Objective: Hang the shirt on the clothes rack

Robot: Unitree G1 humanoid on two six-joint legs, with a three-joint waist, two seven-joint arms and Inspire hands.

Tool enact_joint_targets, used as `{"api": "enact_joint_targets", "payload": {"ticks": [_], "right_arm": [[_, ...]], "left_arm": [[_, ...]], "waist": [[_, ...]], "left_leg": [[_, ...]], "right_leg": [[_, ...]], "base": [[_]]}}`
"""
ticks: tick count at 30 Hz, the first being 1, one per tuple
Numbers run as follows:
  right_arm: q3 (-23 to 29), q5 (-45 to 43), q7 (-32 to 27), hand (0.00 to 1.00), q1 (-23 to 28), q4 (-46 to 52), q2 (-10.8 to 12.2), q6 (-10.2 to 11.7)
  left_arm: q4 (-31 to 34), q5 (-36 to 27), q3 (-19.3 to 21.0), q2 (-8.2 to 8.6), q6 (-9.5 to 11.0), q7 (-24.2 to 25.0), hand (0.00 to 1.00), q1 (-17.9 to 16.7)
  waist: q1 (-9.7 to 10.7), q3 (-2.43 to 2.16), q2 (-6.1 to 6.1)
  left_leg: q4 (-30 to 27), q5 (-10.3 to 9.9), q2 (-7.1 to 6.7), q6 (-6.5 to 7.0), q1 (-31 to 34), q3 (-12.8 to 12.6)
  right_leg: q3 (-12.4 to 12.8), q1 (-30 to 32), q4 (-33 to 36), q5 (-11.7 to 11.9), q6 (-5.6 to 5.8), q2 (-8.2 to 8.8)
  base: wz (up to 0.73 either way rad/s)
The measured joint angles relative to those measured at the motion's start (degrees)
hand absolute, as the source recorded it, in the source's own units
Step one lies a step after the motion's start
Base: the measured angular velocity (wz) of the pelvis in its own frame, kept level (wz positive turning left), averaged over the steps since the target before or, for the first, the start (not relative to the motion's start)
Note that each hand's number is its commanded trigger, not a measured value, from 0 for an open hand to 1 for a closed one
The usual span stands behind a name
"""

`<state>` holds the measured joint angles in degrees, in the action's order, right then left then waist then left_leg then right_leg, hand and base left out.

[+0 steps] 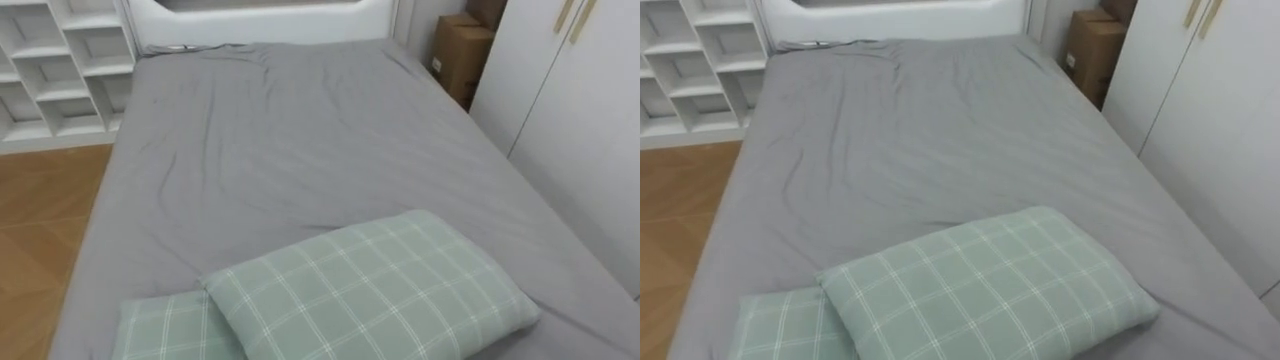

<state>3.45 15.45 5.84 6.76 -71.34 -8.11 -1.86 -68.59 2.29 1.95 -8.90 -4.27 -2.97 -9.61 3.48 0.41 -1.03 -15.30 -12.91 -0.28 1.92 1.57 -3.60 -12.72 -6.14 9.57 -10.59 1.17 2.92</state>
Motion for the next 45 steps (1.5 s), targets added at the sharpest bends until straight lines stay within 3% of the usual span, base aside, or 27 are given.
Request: {"api": "enact_joint_targets", "payload": {"ticks": [4, 45], "right_arm": [[0.18, -0.09, 0.31, 0.00, -0.05, 0.00, -0.40, -0.09], [0.09, 0.55, 0.64, 0.00, 0.07, -0.43, -0.64, -0.65]], "left_arm": [[0.00, -0.24, 0.07, 0.38, 0.00, 0.66, 0.00, 0.14], [0.06, 0.79, -0.05, 0.52, -0.33, 1.19, 0.00, 0.12]], "waist": [[-0.01, -0.04, 0.51], [-0.32, 0.08, 0.97]], "left_leg": [[0.50, 0.09, -0.24, 0.01, -0.30, 0.67], [0.57, 0.17, -0.49, -0.01, -0.26, 1.42]], "right_leg": [[0.00, -0.38, -0.19, 0.00, 0.00, 0.06], [-0.15, -1.08, -0.98, 0.00, 0.00, 0.04]], "base": [[0.08], [0.01]]}}
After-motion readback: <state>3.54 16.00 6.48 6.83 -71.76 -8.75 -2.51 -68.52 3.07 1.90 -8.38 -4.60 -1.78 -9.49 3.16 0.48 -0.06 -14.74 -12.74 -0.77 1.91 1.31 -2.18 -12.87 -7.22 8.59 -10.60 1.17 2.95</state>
